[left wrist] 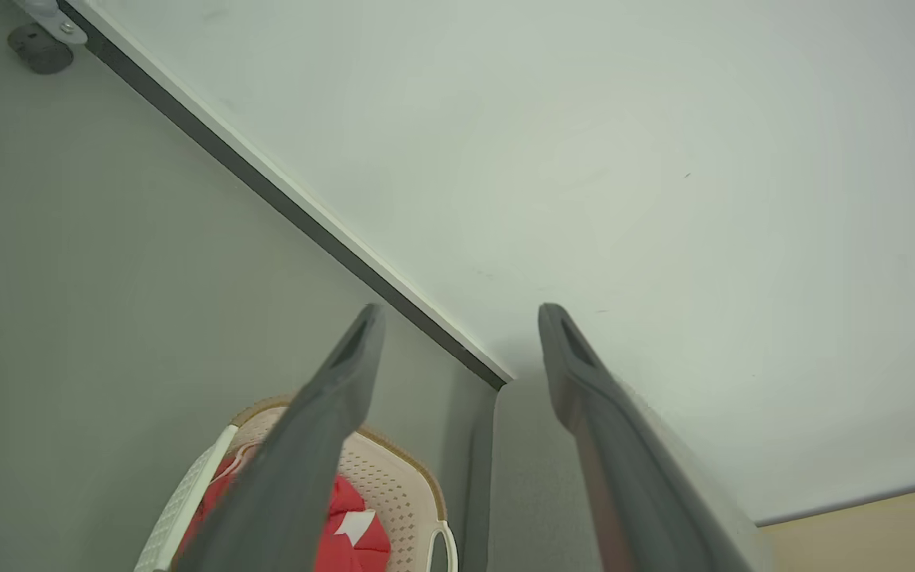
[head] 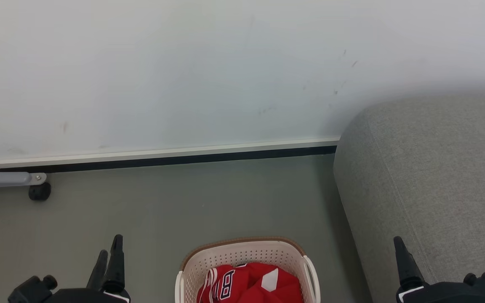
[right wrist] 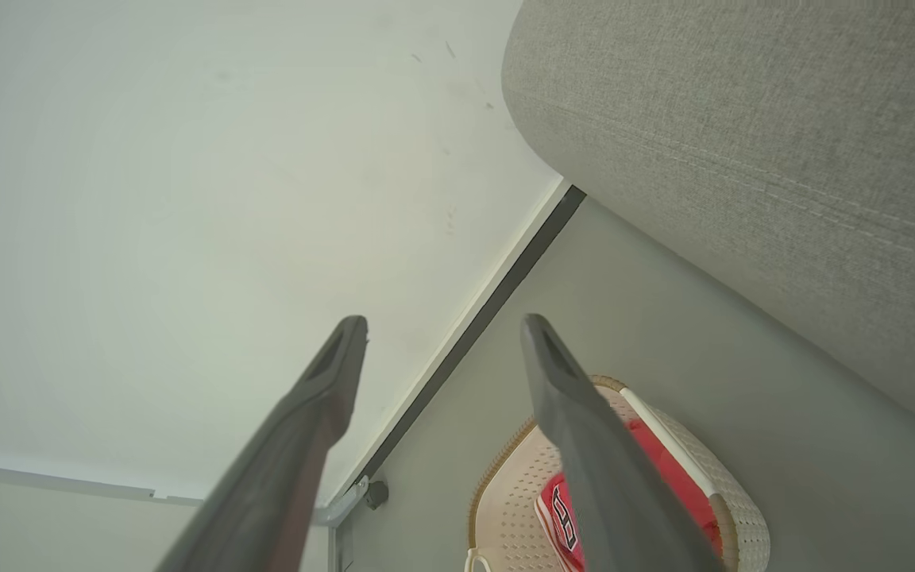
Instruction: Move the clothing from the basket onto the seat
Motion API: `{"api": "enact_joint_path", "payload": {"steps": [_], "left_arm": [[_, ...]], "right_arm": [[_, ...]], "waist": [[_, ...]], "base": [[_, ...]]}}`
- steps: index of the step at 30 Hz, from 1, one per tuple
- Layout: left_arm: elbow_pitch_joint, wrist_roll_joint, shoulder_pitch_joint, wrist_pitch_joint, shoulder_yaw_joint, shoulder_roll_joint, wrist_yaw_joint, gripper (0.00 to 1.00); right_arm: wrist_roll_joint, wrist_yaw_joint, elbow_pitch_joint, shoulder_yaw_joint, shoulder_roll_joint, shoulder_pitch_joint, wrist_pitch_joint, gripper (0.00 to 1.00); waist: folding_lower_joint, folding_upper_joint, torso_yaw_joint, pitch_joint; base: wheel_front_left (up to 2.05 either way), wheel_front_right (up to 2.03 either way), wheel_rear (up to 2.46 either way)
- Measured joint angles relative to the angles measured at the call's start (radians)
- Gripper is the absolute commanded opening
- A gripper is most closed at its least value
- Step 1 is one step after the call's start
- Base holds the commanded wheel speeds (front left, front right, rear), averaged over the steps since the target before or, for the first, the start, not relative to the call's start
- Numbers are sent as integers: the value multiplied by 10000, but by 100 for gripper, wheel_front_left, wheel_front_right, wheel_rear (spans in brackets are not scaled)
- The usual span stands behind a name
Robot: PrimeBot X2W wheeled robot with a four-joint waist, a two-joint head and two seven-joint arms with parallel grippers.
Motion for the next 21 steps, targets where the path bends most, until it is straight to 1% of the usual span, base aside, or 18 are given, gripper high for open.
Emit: {"api": "enact_joint_path", "payload": {"steps": [4,6,9,10,13,15,21], "left_arm": [[-58,382,46,-96,-56,52,67,100],[-75,759,135,-123,-105,84,144,100],[-86,1170,209,-259,-174,125,188,100],[-104,1350,211,-286,-199,136,232,100],[-134,1701,271,-362,-267,169,247,100],[-150,2034,366,-439,-295,188,330,100],[-219,2805,439,-629,-383,259,462,100]], "right_arm": [[-422,-63,-2,155,-27,8,-94,100],[-640,-136,-6,270,-44,13,-169,100],[-1053,-153,-6,428,-71,18,-267,100],[-1172,-215,-8,474,-82,19,-276,100],[-1542,-240,-15,602,-127,39,-364,100],[-1785,-324,-19,694,-146,60,-451,100],[-2472,-414,-50,972,-182,139,-631,100]], "waist": [[0,0,-7,-15],[0,0,-11,-30],[0,0,-16,-57],[0,0,-17,-67],[0,0,-23,-98],[0,0,-26,-119],[0,0,-35,-184]], "base": [[0,0,0],[0,0,0],[0,0,0],[0,0,0],[0,0,0],[0,0,0],[0,0,0]]}}
